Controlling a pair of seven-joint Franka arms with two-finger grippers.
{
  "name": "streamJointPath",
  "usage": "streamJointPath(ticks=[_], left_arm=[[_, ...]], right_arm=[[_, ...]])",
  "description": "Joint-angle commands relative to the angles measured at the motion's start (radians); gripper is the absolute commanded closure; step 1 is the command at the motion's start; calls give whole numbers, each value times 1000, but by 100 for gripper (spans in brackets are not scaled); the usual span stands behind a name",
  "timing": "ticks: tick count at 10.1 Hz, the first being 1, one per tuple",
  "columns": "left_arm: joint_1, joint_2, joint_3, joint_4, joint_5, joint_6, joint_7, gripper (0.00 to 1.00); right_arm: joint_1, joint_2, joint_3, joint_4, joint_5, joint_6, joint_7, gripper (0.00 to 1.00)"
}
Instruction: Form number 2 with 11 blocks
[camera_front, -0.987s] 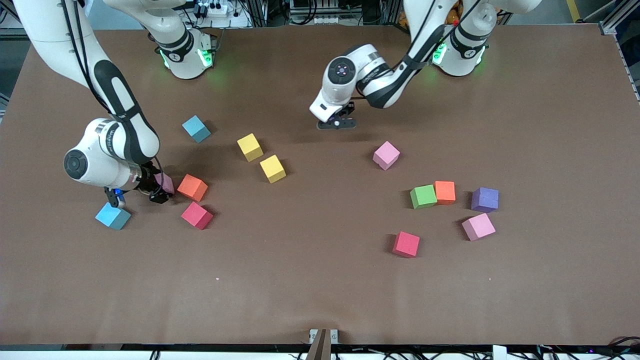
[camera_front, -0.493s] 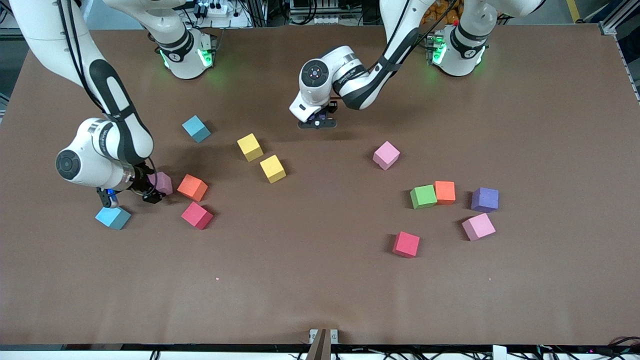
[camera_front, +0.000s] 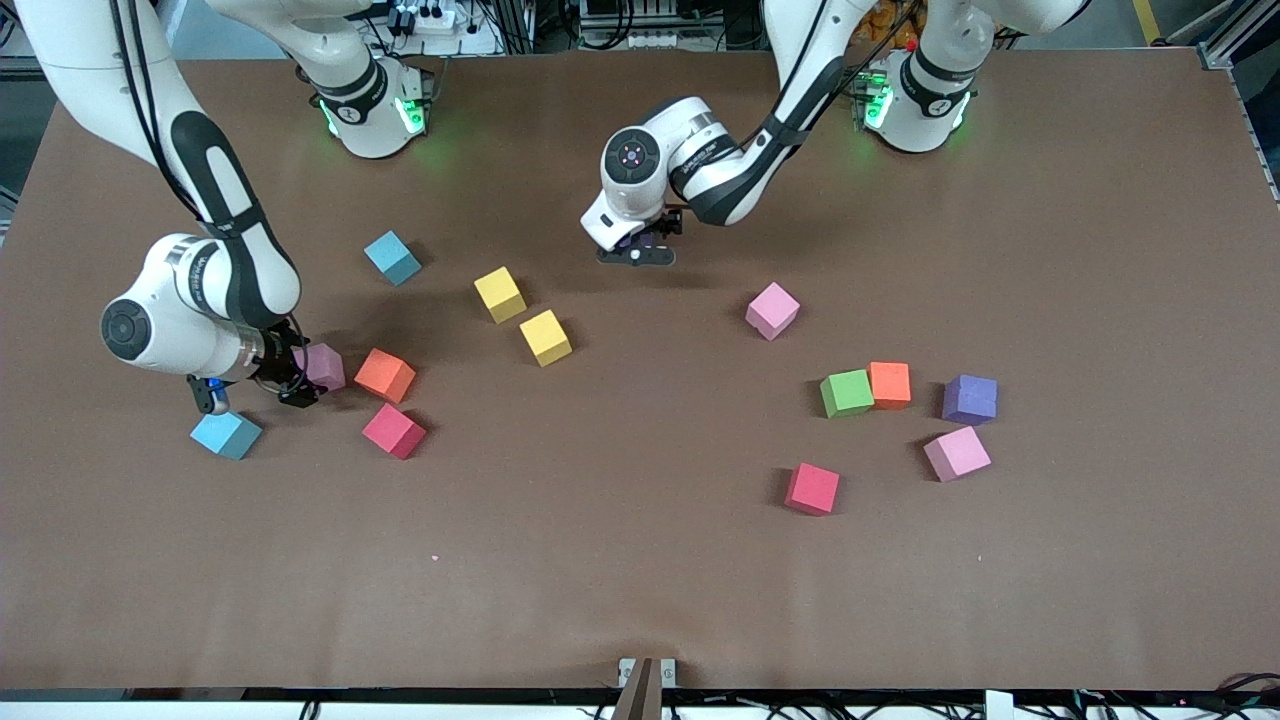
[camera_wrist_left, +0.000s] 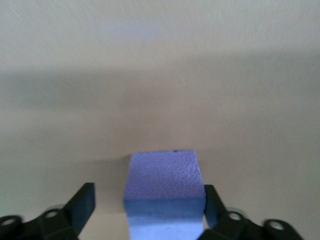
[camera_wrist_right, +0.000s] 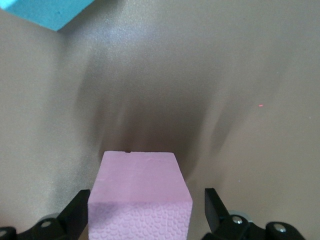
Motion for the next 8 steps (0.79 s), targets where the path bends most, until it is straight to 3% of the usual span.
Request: streamJointPath(ticks=[1, 3, 4, 5, 6, 8], left_arm=[[54, -95, 5, -9, 2, -61, 39, 0], [154, -141, 6, 16, -4, -95, 38, 0], [188, -155, 12, 20, -1, -102, 36, 0], [236, -170, 12, 14, -1, -127, 30, 0], [289, -184, 14, 4, 2, -170, 42, 0], [356, -216, 28, -47, 49, -170, 33, 0]], right_arm=[[13, -17, -5, 0, -21, -18, 78, 0], [21, -17, -5, -1, -19, -17, 88, 0], [21, -17, -5, -1, -19, -17, 100, 22], [21, -17, -5, -1, -19, -12, 108, 72], [21, -20, -5, -1, -19, -12, 108, 91], [24, -41, -5, 0, -19, -23, 108, 94]])
